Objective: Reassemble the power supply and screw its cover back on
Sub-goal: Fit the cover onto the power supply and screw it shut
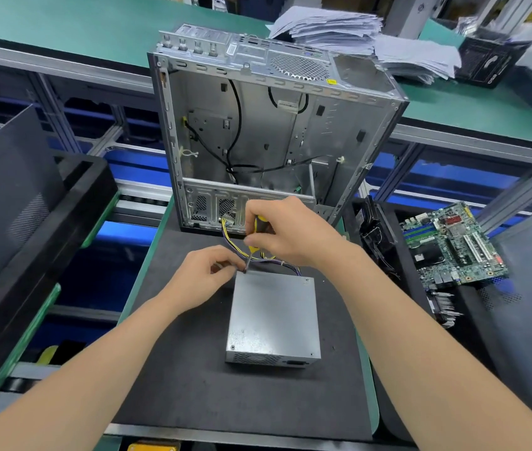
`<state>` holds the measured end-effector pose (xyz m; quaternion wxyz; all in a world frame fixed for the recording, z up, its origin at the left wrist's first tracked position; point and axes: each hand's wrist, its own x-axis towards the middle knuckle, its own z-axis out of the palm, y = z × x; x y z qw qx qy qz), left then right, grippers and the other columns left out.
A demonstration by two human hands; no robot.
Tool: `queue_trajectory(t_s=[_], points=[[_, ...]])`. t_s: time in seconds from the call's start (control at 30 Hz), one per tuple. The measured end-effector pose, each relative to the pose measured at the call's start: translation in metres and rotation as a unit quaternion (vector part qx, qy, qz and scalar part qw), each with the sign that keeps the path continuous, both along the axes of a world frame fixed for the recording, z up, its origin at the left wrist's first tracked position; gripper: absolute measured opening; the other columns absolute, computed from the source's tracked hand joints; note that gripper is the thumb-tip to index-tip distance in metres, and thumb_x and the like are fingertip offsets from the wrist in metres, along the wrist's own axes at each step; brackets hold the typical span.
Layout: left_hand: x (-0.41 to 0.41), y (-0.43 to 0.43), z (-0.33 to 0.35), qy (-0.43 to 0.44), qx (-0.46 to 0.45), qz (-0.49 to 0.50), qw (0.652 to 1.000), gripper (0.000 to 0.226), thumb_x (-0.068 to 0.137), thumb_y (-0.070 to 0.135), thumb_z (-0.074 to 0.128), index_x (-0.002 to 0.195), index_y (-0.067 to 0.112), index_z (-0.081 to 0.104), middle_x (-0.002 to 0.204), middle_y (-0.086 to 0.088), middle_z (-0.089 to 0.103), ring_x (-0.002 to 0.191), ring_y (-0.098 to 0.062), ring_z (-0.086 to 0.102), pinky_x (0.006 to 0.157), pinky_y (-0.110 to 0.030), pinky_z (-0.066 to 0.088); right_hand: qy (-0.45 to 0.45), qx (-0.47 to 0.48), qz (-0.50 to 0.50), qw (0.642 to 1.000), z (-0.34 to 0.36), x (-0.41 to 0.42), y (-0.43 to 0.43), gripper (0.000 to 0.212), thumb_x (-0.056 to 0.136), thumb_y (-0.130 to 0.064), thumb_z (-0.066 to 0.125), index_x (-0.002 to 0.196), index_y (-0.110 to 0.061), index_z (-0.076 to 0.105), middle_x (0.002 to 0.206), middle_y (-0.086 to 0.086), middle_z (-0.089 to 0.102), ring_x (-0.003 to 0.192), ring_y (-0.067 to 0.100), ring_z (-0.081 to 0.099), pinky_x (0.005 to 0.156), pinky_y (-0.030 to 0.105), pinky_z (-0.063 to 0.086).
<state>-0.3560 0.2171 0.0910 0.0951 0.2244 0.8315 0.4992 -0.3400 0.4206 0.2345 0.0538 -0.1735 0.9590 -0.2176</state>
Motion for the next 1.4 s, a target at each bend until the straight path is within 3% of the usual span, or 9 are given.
queue_trajectory(t_s=[0.27, 0.43, 0.57, 0.7, 0.83, 0.93, 1.07, 1.27, 1.4], points=[[-0.004, 0.011, 0.002, 0.038, -0.054, 0.040, 0.997, 0.009, 0.080, 0.039, 0.087, 0.082, 0.035, 0.079, 0.084, 0.023, 0.073, 0.084, 0.000, 0.068, 0.074, -0.013, 0.048, 0.129, 0.116, -0.125, 0.977, -0.015, -0.002, -0.023, 0.060, 0.095, -0.071, 0.053, 0.065, -0.019, 0.044, 0.064, 0.000, 0.052, 0.064, 0.028, 0.055, 0.051, 0.032, 0.030], [-0.001, 0.009, 0.003, 0.083, -0.055, 0.027, 0.995, 0.008, 0.083, 0.034, 0.085, 0.081, 0.033, 0.078, 0.079, 0.023, 0.070, 0.081, 0.002, 0.065, 0.069, -0.007, 0.042, 0.074, 0.061, 0.091, 0.991, 0.009, 0.002, -0.012, 0.010, 0.091, -0.027, 0.067, 0.099, -0.026, 0.061, 0.099, -0.009, 0.056, 0.090, 0.017, 0.057, 0.077, 0.044, 0.053], [0.000, 0.010, 0.003, 0.088, -0.064, 0.030, 0.994, 0.007, 0.085, 0.034, 0.084, 0.084, 0.030, 0.079, 0.082, 0.018, 0.072, 0.082, 0.000, 0.066, 0.070, -0.010, 0.045, 0.050, 0.087, 0.118, 0.988, 0.019, 0.000, -0.011, 0.020, 0.089, -0.004, 0.062, 0.096, -0.022, 0.068, 0.096, -0.008, 0.059, 0.089, 0.012, 0.054, 0.082, 0.038, 0.051], [0.002, 0.010, 0.001, 0.093, -0.066, 0.037, 0.993, 0.008, 0.085, 0.034, 0.083, 0.086, 0.027, 0.081, 0.083, 0.020, 0.071, 0.083, 0.003, 0.065, 0.072, -0.008, 0.044, 0.070, 0.103, 0.080, 0.989, 0.016, -0.004, -0.014, 0.007, 0.098, -0.024, 0.065, 0.102, -0.020, 0.068, 0.094, -0.004, 0.064, 0.088, 0.016, 0.053, 0.087, 0.039, 0.050], [0.003, 0.010, 0.001, 0.075, -0.064, 0.051, 0.994, 0.006, 0.085, 0.034, 0.083, 0.085, 0.028, 0.081, 0.084, 0.021, 0.072, 0.084, 0.004, 0.066, 0.074, -0.007, 0.044, 0.106, 0.112, 0.005, 0.988, 0.011, -0.005, -0.021, 0.028, 0.098, -0.045, 0.065, 0.095, -0.017, 0.066, 0.074, -0.003, 0.060, 0.078, 0.023, 0.056, 0.068, 0.037, 0.053], [0.003, 0.011, 0.001, 0.077, -0.063, 0.050, 0.994, 0.007, 0.085, 0.034, 0.083, 0.086, 0.027, 0.081, 0.085, 0.021, 0.072, 0.085, 0.005, 0.066, 0.074, -0.005, 0.045, 0.112, 0.132, -0.075, 0.982, 0.003, -0.009, -0.026, 0.044, 0.099, -0.049, 0.059, 0.075, -0.012, 0.056, 0.064, 0.004, 0.051, 0.073, 0.032, 0.058, 0.053, 0.033, 0.037], [0.003, 0.010, 0.003, 0.086, -0.068, 0.043, 0.993, 0.008, 0.086, 0.034, 0.082, 0.085, 0.027, 0.081, 0.083, 0.020, 0.071, 0.084, 0.005, 0.065, 0.073, -0.005, 0.043, 0.132, 0.156, -0.166, 0.965, 0.000, -0.007, -0.034, 0.063, 0.101, -0.061, 0.048, 0.058, -0.017, 0.039, 0.058, 0.002, 0.038, 0.057, 0.029, 0.042, 0.053, 0.033, 0.027], [0.004, 0.011, 0.004, 0.094, -0.068, 0.034, 0.993, 0.013, 0.089, 0.030, 0.081, 0.077, 0.024, 0.078, 0.078, 0.017, 0.070, 0.080, 0.001, 0.064, 0.070, -0.011, 0.045, 0.123, 0.185, 0.117, 0.968, 0.017, 0.002, -0.017, 0.012, 0.095, -0.033, 0.063, 0.100, -0.022, 0.063, 0.104, -0.005, 0.055, 0.085, 0.024, 0.059, 0.066, 0.037, 0.048], [0.007, 0.011, 0.004, 0.097, -0.068, 0.040, 0.992, 0.008, 0.088, 0.028, 0.081, 0.082, 0.022, 0.080, 0.077, 0.023, 0.068, 0.081, 0.007, 0.064, 0.072, -0.005, 0.043, 0.079, 0.201, 0.192, 0.957, 0.023, 0.001, -0.010, 0.021, 0.084, -0.009, 0.067, 0.098, -0.025, 0.064, 0.098, -0.012, 0.044, 0.078, 0.015, 0.043, 0.060, 0.031, 0.034]])
